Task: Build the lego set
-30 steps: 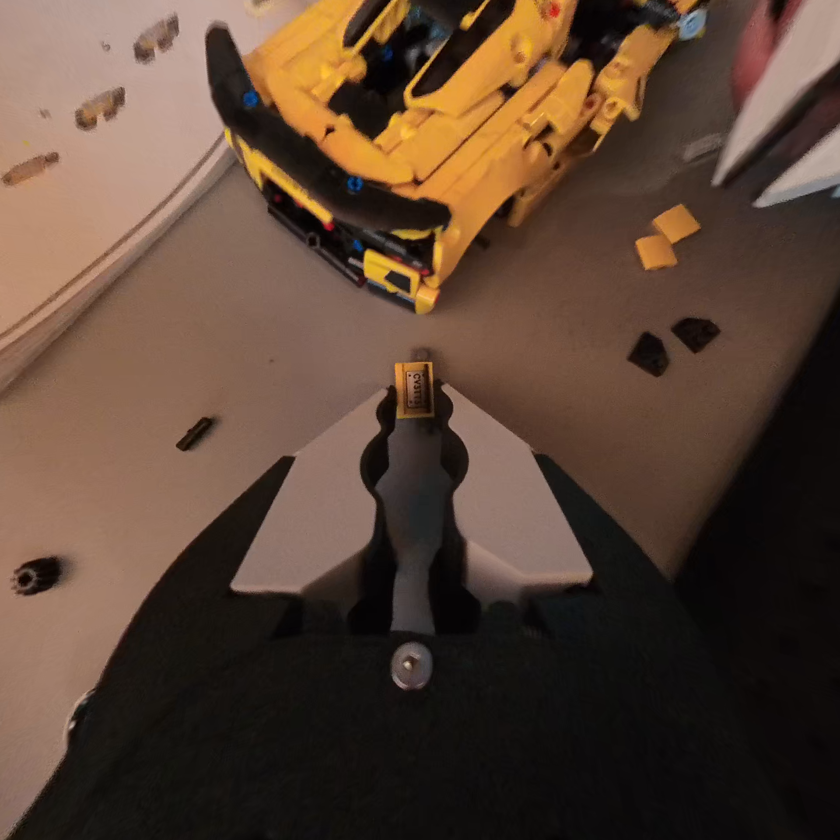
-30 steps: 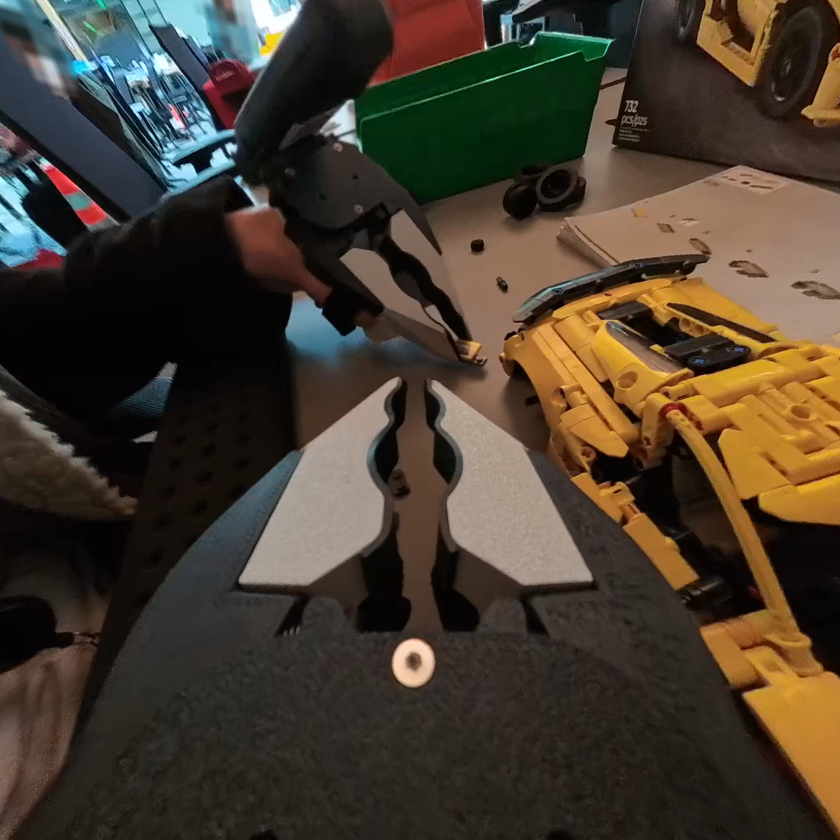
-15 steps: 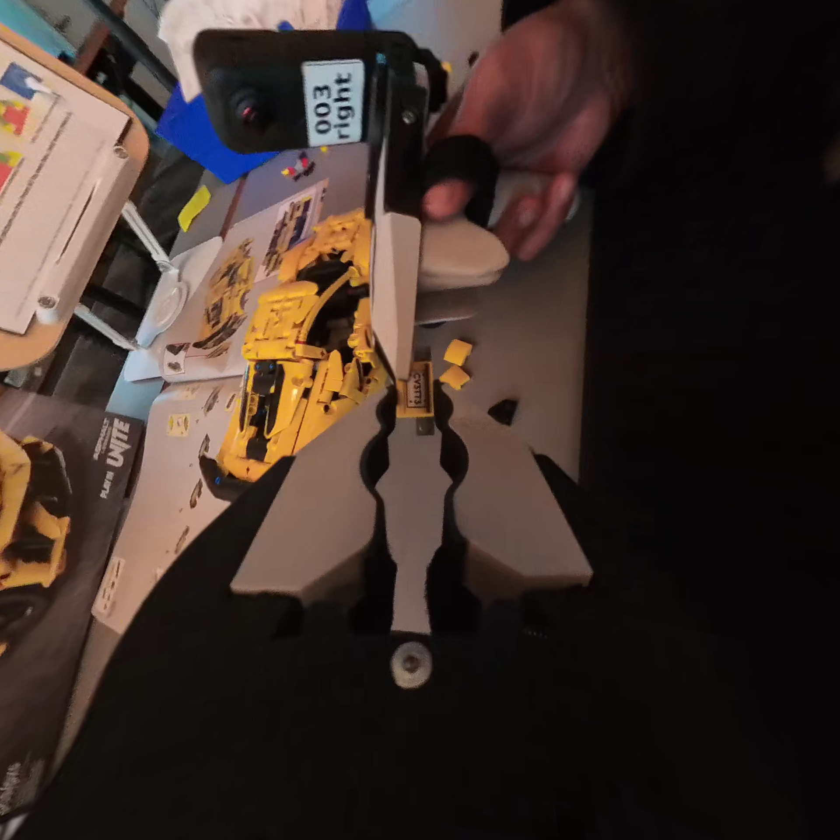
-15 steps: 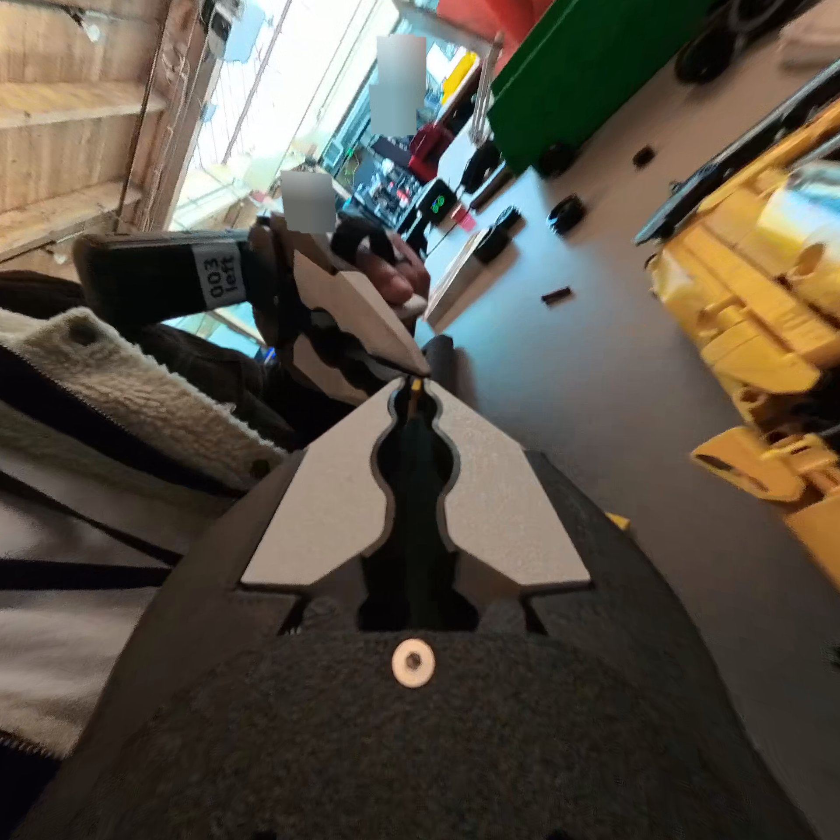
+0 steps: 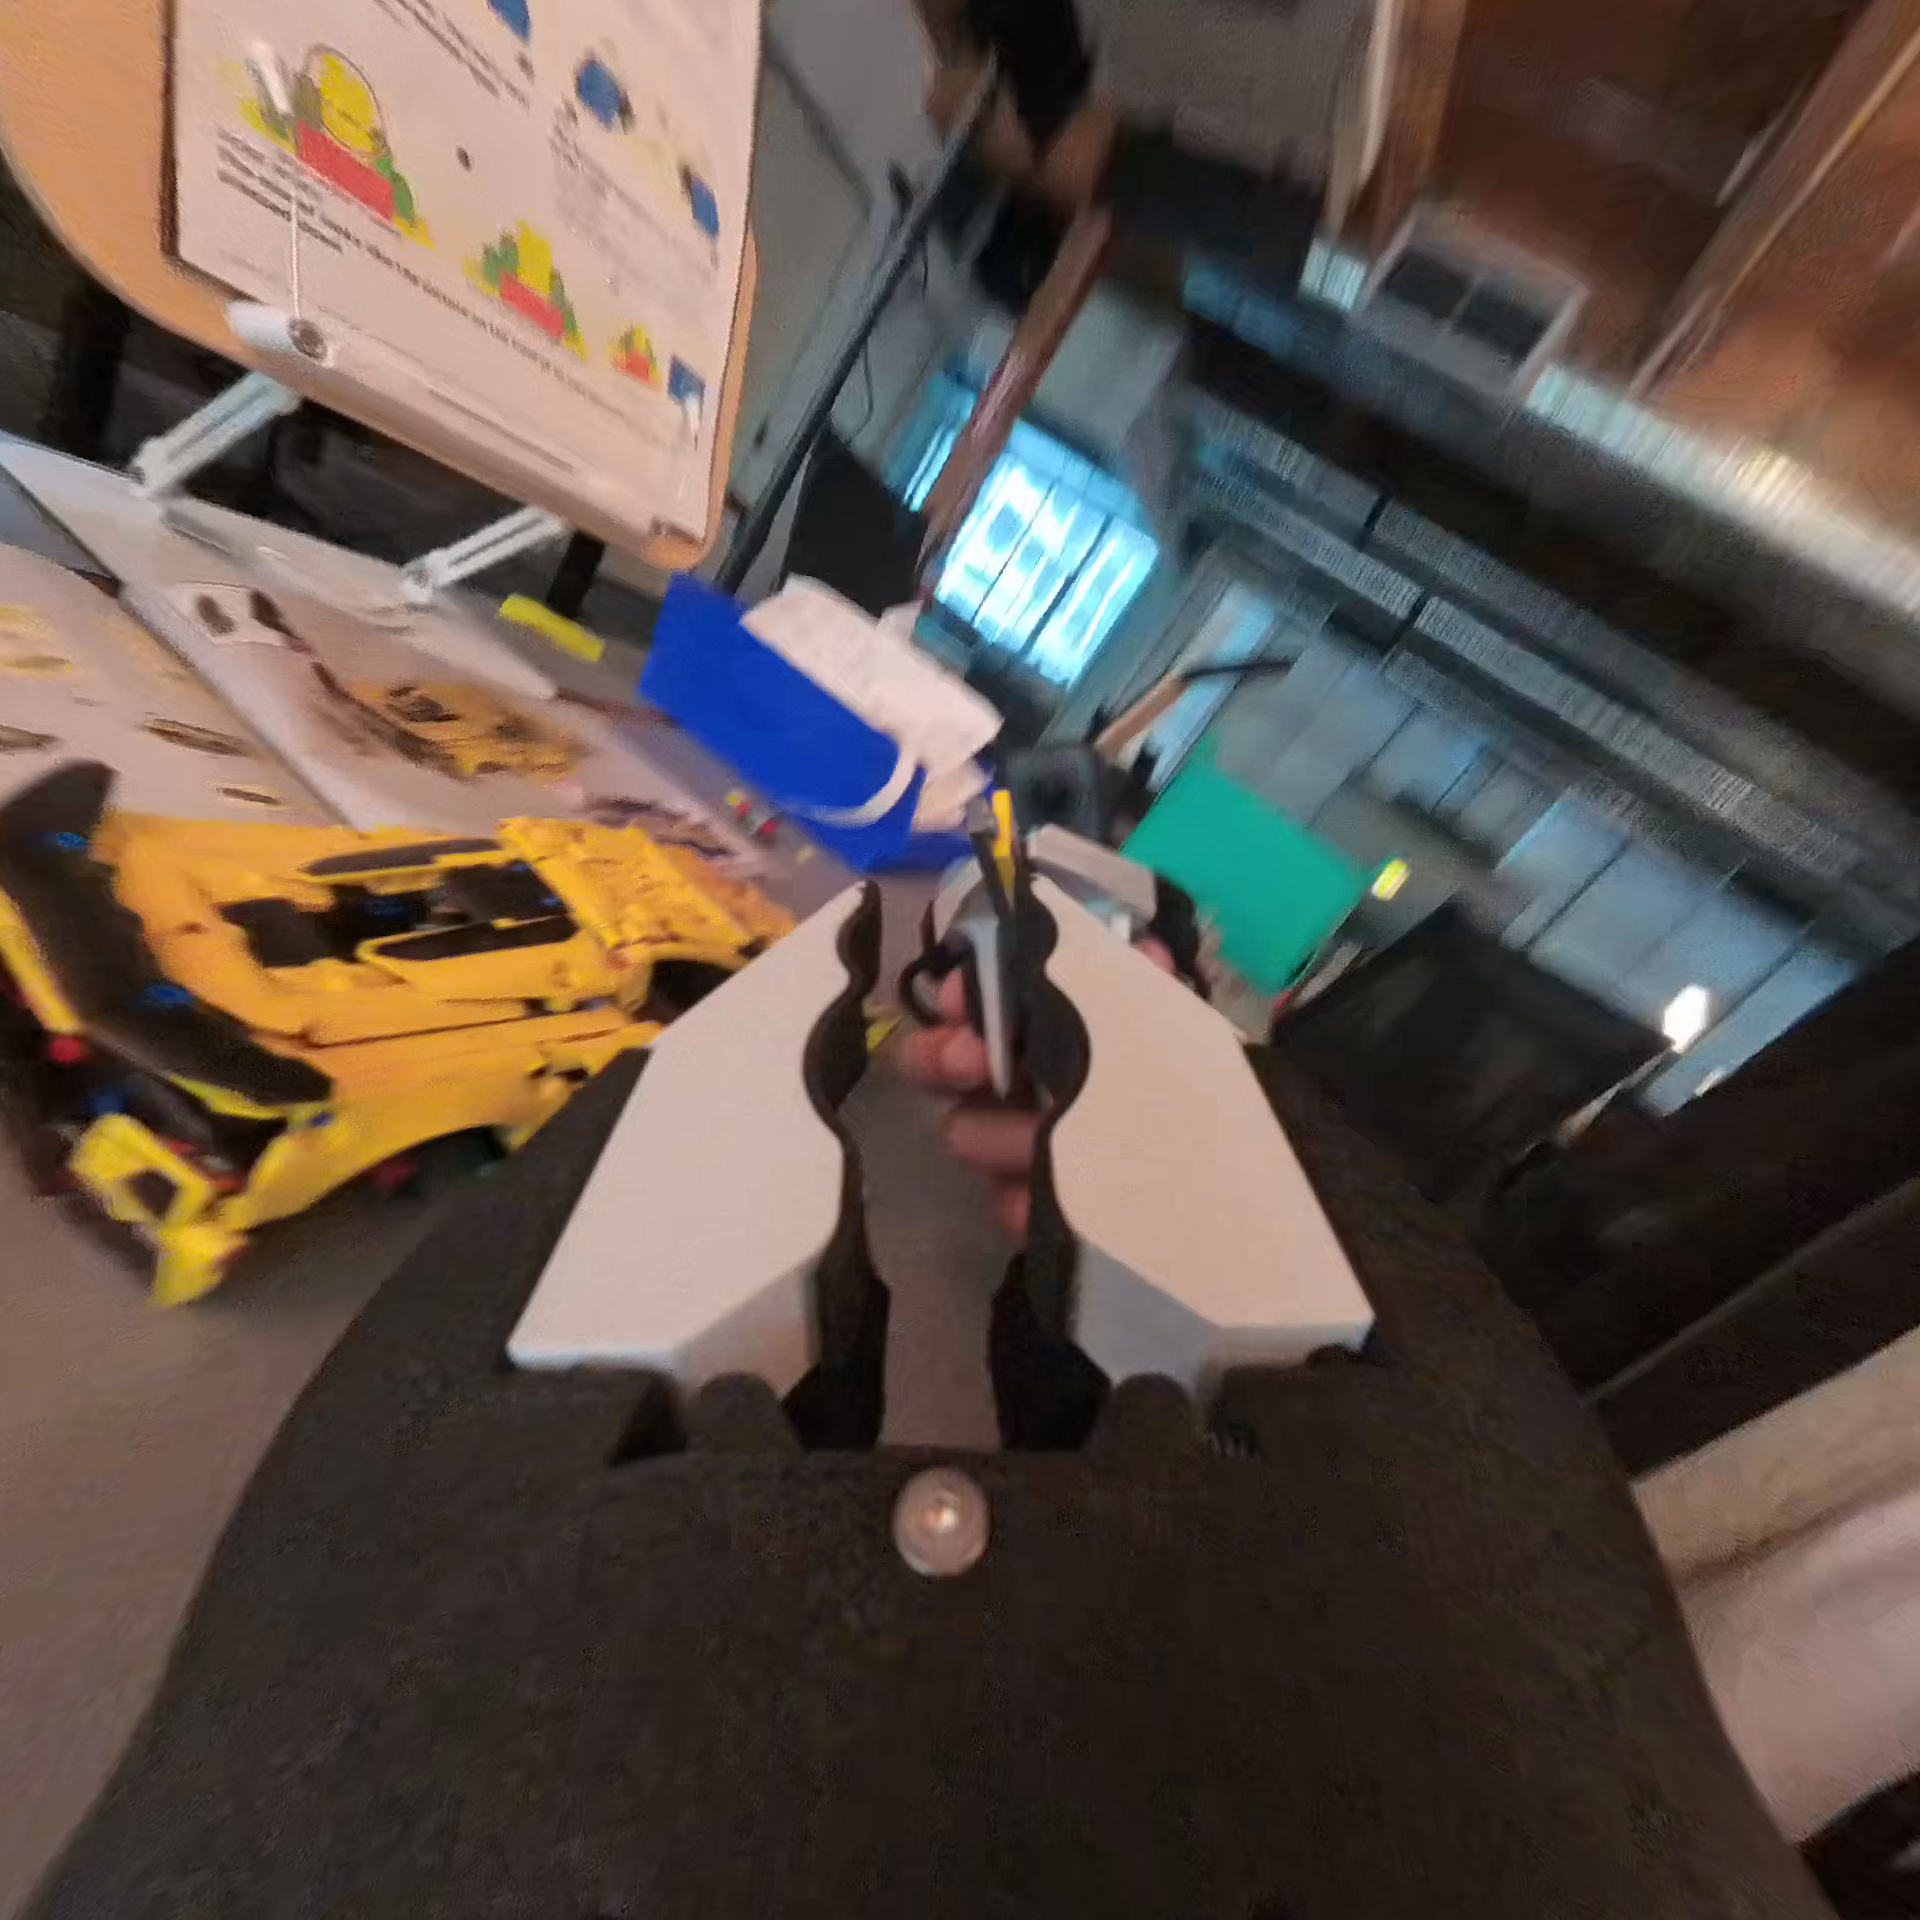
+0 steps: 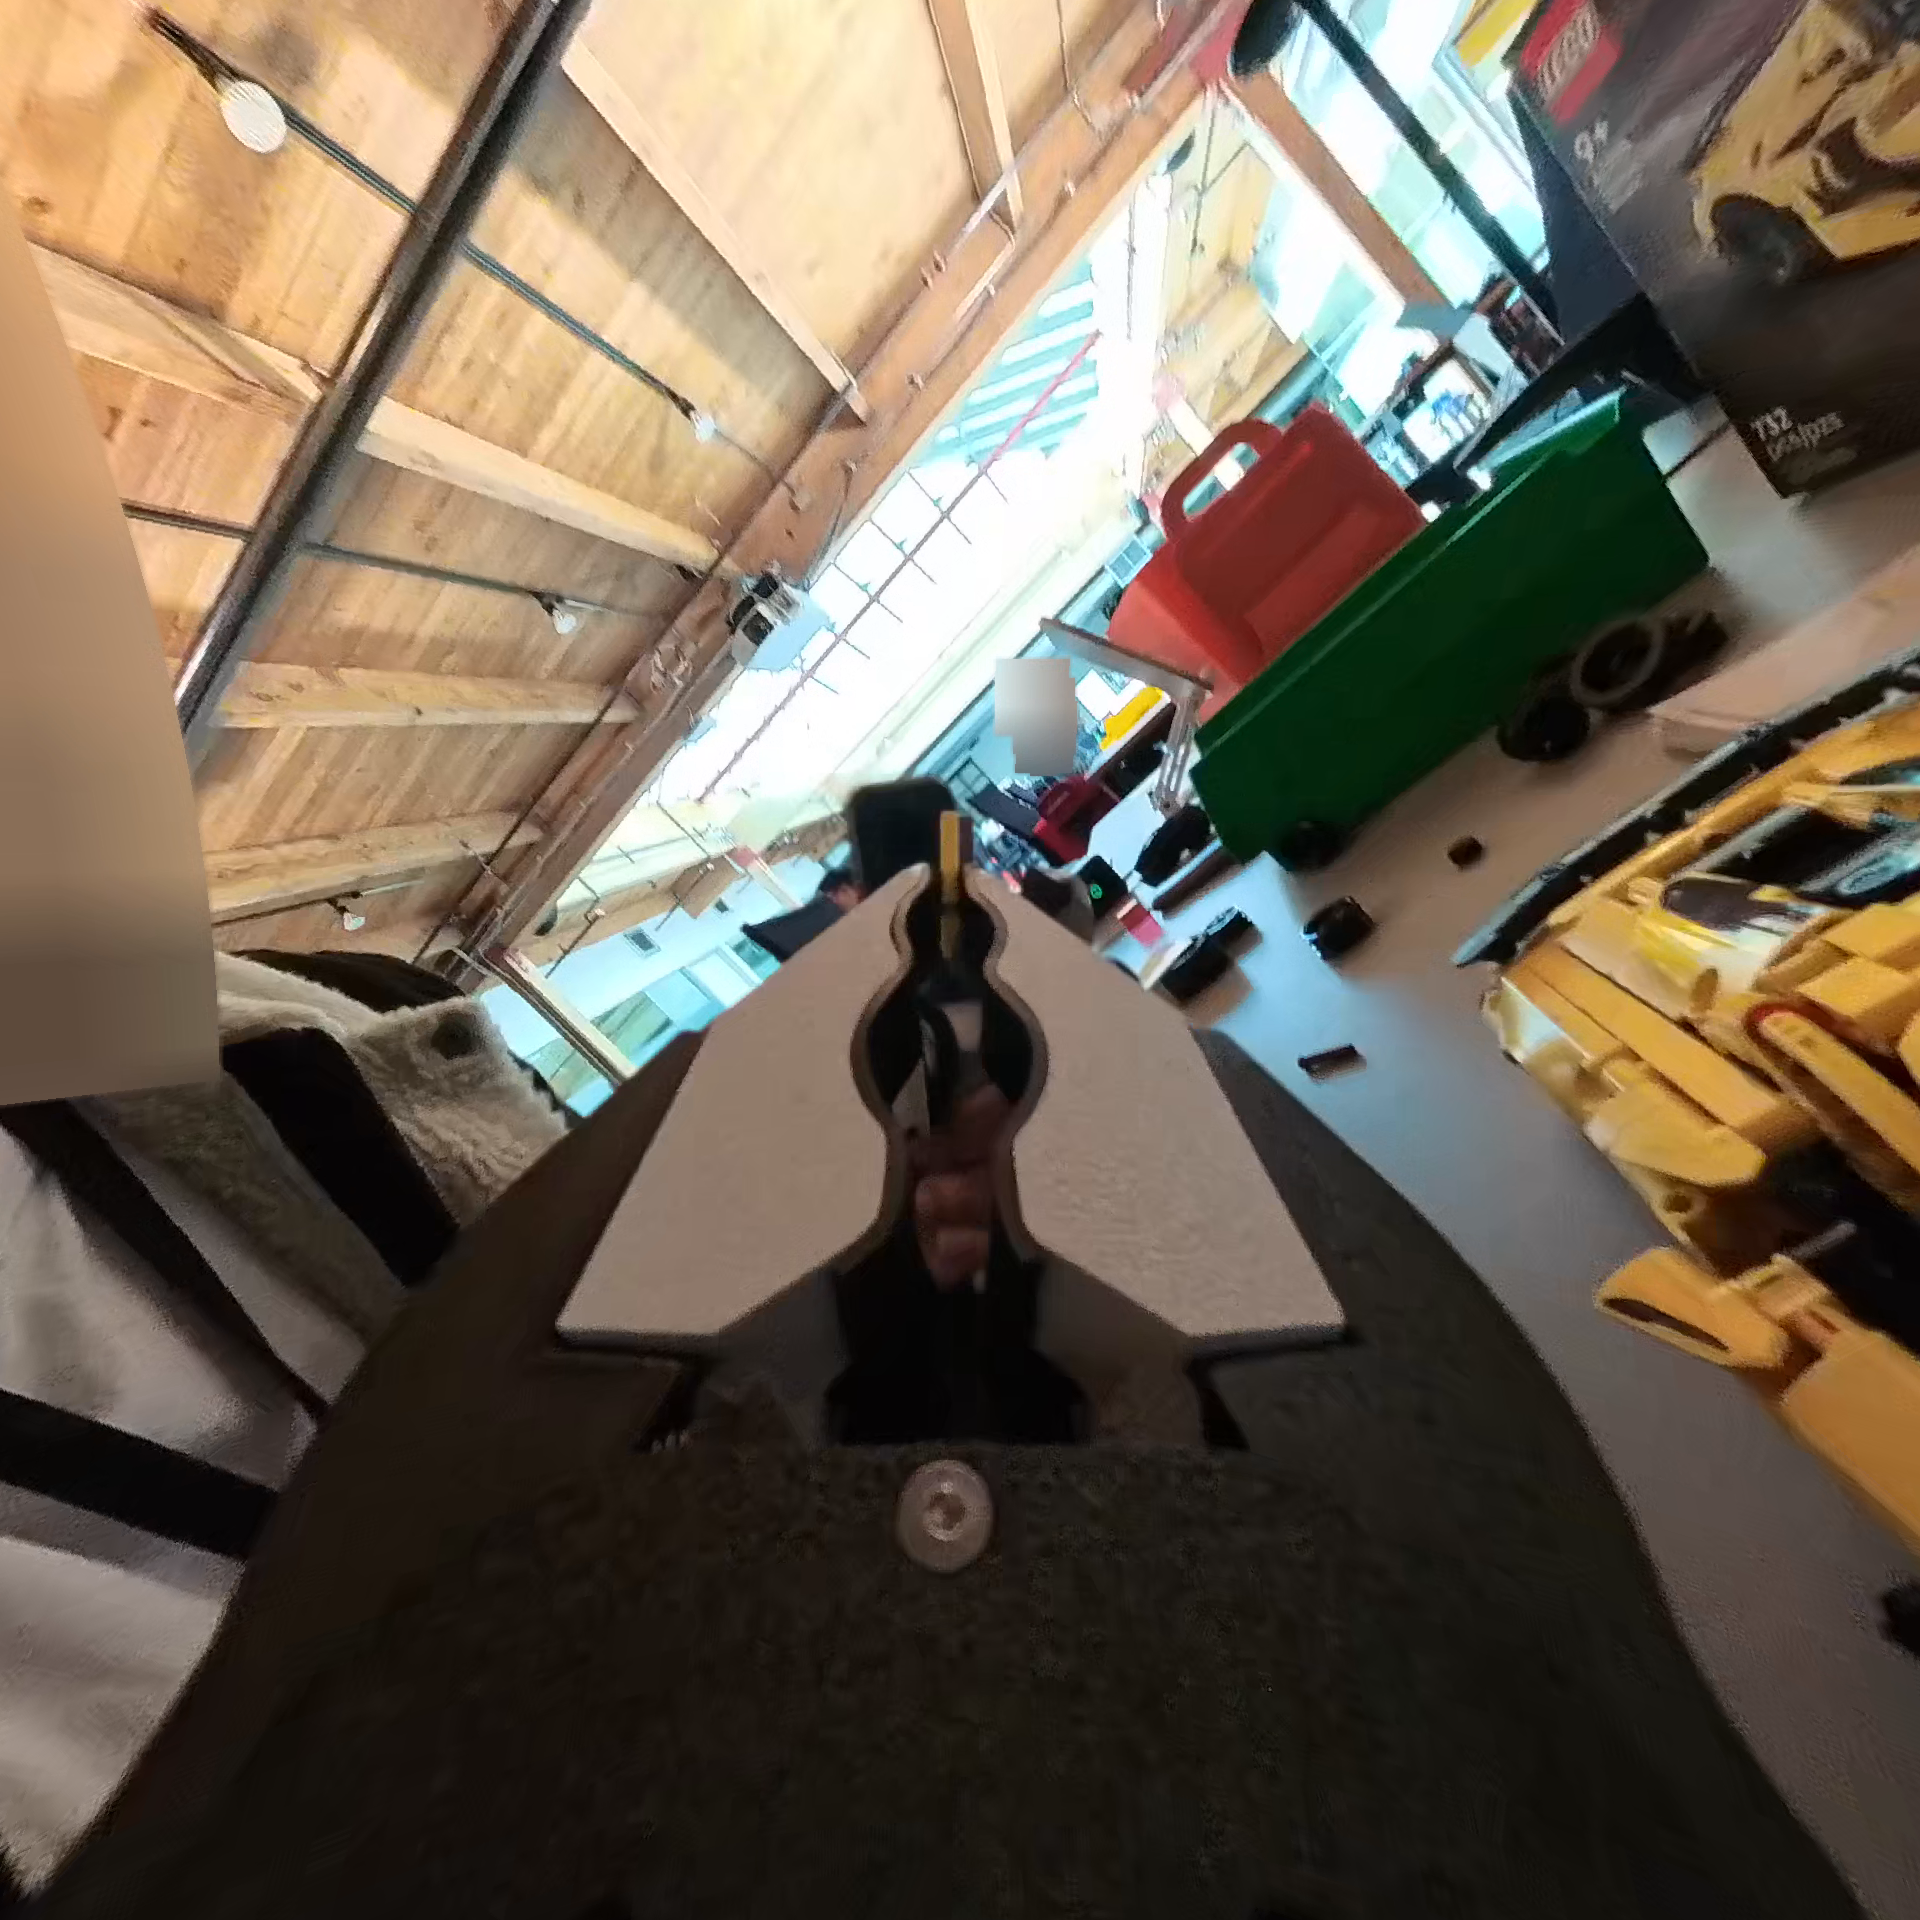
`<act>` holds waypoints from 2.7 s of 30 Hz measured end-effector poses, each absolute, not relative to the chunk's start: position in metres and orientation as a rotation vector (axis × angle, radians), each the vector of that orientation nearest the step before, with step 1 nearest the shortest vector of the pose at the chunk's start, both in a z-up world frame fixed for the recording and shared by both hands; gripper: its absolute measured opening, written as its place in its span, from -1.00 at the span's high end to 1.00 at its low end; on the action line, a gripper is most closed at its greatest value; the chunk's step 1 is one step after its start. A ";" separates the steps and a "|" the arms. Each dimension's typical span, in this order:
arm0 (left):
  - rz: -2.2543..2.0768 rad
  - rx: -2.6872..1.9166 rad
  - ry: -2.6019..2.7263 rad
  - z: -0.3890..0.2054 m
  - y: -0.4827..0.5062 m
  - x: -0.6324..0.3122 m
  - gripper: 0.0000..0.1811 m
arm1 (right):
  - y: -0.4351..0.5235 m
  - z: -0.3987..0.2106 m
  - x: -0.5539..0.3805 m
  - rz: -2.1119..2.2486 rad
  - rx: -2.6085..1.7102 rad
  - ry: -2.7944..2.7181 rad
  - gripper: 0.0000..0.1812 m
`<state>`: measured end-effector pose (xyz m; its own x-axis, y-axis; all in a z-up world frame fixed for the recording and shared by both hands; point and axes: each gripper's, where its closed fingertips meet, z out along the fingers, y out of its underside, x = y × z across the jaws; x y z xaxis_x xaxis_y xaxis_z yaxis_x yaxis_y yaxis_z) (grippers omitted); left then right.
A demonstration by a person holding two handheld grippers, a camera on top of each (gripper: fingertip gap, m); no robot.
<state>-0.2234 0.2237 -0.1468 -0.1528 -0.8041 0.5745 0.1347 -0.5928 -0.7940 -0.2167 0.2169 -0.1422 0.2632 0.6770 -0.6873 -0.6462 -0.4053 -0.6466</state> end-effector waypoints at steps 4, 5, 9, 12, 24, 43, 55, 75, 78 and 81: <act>-1.931 -1.387 0.724 -0.143 0.210 -0.217 0.75 | 0.216 -0.142 -0.222 1.452 -1.345 -0.009 0.98; -1.946 -1.375 0.729 -0.142 0.206 -0.217 0.78 | 0.217 -0.142 -0.221 1.443 -1.336 -0.001 0.98; -1.998 -1.369 0.655 -0.139 0.213 -0.220 0.94 | 0.216 -0.142 -0.225 1.463 -1.340 -0.015 0.97; -2.043 -1.384 0.636 -0.141 0.215 -0.222 0.94 | 0.217 -0.145 -0.226 1.440 -1.354 -0.021 0.98; -1.911 -1.419 0.814 -0.149 0.254 -0.254 0.94 | 0.218 -0.152 -0.214 1.170 -1.483 -0.156 0.93; -1.564 -1.501 1.118 -0.188 0.268 -0.247 0.94 | 0.202 -0.213 -0.145 0.442 -1.805 -0.240 0.83; -1.557 -1.523 1.166 -0.196 0.262 -0.245 0.94 | 0.199 -0.227 -0.159 0.594 -1.878 -0.266 0.88; -1.530 -1.552 1.159 -0.202 0.265 -0.248 0.94 | 0.184 -0.295 -0.237 0.479 -2.127 -0.899 0.72; -1.538 -1.552 1.165 -0.202 0.263 -0.247 0.94 | 0.186 -0.296 -0.239 0.451 -2.111 -0.927 0.73; -1.545 -1.560 1.171 -0.204 0.262 -0.247 0.94 | 0.186 -0.294 -0.244 0.464 -2.080 -0.973 0.75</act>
